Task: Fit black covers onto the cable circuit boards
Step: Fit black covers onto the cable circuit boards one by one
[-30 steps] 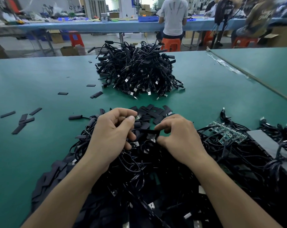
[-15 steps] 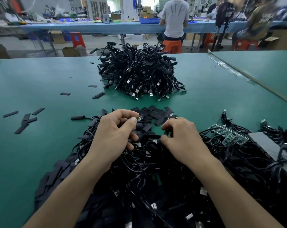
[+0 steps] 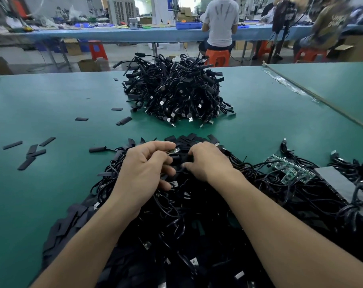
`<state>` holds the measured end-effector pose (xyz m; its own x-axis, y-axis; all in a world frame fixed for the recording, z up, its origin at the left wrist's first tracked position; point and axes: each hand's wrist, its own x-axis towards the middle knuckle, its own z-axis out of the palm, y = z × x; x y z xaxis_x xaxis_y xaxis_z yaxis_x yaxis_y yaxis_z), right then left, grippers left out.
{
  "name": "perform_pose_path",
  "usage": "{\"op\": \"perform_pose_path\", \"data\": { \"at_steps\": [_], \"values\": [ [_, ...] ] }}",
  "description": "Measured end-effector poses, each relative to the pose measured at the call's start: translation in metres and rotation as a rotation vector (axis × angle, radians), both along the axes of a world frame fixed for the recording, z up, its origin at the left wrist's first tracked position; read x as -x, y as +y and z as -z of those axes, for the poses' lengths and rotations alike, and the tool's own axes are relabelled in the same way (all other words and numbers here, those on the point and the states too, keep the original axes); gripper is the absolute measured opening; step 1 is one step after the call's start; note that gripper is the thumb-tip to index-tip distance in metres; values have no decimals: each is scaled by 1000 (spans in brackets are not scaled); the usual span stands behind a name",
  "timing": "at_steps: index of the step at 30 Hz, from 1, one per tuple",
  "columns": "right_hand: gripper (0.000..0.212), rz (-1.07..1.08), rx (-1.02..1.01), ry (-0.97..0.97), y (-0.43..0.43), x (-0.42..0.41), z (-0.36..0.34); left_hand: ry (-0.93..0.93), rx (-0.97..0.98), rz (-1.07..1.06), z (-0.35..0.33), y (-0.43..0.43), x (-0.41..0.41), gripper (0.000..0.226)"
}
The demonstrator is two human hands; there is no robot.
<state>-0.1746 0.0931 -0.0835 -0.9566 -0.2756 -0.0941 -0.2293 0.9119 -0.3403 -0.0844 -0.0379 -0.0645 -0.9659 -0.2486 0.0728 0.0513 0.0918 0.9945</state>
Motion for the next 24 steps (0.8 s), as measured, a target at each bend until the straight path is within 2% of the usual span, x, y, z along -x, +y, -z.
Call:
{"op": "perform_pose_path", "data": {
  "at_steps": [3, 7, 12, 17, 21, 24],
  "values": [
    [17, 59, 227, 41, 5, -1, 0, 3, 5, -5, 1, -1, 1, 36],
    [20, 55, 637, 93, 19, -11, -13, 20, 18, 5, 2, -3, 0, 39],
    [19, -94, 1069, -25, 37, -38, -23, 12, 51, 25, 1, 0, -4, 27],
    [16, -147, 1162, -41, 41, -48, -17, 45, 46, 37, 1, 0, -6, 4],
    [19, -218, 1127, -16, 42, -53, -12, 61, 30, 40, 2, -2, -4, 10],
    [26, -249, 1029, 58, 41, -56, -8, 58, 29, 45, 2, -2, -3, 10]
  ]
}}
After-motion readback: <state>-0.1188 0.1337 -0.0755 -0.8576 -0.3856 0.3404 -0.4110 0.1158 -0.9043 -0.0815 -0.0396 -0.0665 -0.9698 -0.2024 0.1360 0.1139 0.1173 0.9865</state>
